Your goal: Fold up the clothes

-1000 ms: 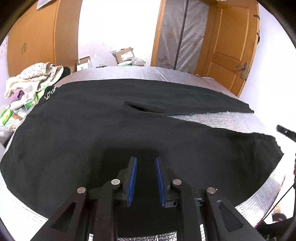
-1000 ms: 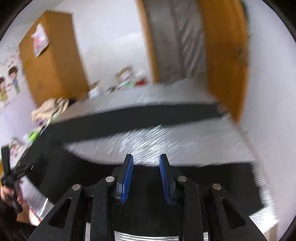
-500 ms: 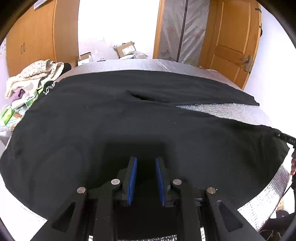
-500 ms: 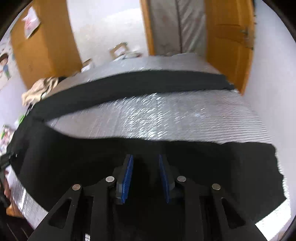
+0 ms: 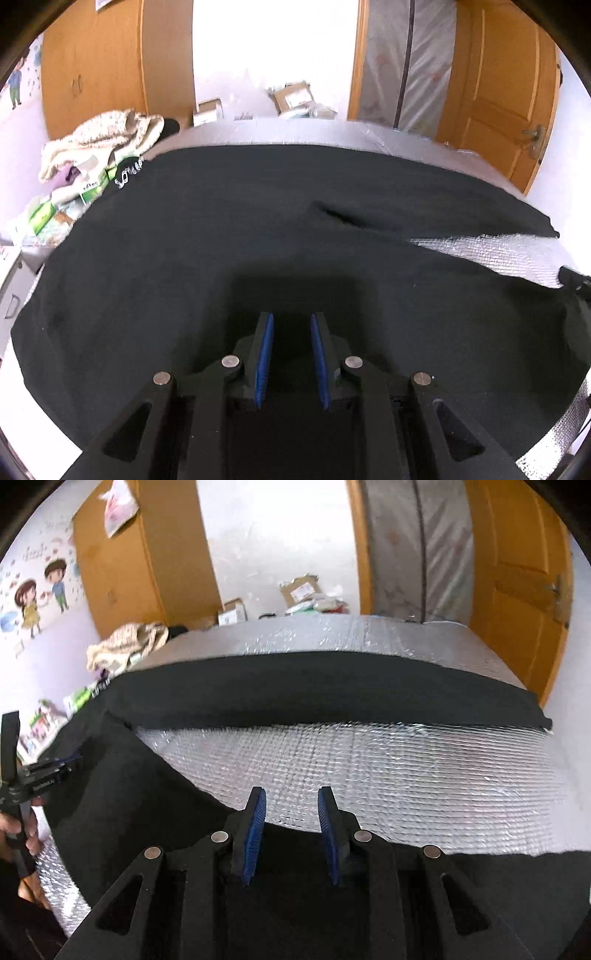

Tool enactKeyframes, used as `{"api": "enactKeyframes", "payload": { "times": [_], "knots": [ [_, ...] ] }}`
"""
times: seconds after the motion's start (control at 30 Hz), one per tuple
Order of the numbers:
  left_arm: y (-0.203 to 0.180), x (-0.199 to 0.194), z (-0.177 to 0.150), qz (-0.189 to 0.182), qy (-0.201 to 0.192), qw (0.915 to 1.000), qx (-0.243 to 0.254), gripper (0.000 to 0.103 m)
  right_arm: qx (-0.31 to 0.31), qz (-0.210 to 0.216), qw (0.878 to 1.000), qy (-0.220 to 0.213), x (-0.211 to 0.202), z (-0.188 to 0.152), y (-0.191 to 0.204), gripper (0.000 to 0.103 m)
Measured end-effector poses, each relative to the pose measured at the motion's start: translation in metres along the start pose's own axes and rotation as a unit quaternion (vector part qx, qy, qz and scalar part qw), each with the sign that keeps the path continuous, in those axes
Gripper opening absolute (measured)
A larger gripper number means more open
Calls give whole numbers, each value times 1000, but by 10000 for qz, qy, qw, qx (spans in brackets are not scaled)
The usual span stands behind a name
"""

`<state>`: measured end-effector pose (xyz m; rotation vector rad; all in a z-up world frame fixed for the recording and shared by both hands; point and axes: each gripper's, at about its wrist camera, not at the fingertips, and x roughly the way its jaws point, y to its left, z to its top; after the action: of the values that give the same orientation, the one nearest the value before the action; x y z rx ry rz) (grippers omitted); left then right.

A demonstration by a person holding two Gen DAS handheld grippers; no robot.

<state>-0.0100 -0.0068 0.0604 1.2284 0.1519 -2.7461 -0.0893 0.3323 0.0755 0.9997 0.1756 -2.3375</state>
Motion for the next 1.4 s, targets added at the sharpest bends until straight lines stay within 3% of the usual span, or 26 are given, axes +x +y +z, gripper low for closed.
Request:
{"api": "enactKeyframes", "payload": {
  "times": [0.13,1.13,1.3,1.4],
  "knots": [
    [-7,0,-2,143,-4,9998,124,22,-40,-159,9990,420,22,-1,1,30],
    [-14,-1,-1,328,-9,9991,266,22,-319,-516,9972,428,29,-2,18,32],
    [-12,0,-1,293,-7,9993,238,22,-324,-867,9948,423,30,-2,20,54],
    [-11,0,0,267,-8,9994,215,22,-178,-832,9954,430,30,-2,14,58]
  ]
}}
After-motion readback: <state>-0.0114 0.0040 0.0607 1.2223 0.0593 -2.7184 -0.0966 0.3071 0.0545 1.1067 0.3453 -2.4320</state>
